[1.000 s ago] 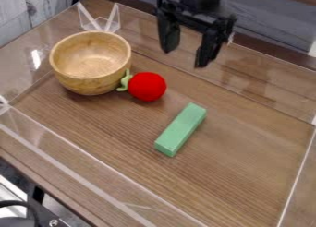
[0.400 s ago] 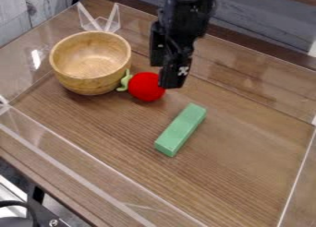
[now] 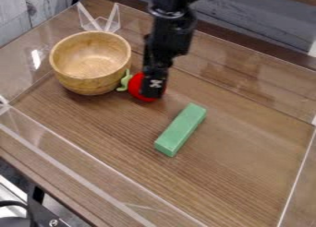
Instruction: Move the red object to the right side of the table
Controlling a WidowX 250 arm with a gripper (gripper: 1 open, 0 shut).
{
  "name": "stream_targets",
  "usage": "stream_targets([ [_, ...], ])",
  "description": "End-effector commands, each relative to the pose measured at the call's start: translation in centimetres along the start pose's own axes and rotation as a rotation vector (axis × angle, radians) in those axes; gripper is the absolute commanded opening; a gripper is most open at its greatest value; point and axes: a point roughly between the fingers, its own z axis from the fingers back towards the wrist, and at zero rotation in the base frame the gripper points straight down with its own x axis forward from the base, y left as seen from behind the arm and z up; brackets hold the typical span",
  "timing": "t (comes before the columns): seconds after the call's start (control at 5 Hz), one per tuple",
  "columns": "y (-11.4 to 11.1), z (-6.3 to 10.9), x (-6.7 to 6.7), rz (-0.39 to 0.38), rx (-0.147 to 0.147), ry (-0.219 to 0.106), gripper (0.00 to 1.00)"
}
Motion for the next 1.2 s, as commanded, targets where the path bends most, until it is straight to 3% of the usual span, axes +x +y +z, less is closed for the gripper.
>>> stream_targets([
  [0.0,1.4,0.8,-1.9,-0.012,0.084,-0.038,0.0],
  [0.2,2.1,0.4,-2.8,-0.02,0.119,-0.063,1.0],
  [0.4,2.3,-0.8,-2.7,-0.029,0.134,-0.091,1.0],
  [0.6,2.7,-1.8,-2.4,-0.049,0.15,-0.099,1.0],
  [1.0,3.0,0.0,-2.7,-0.105,0.167,-0.116,1.0],
])
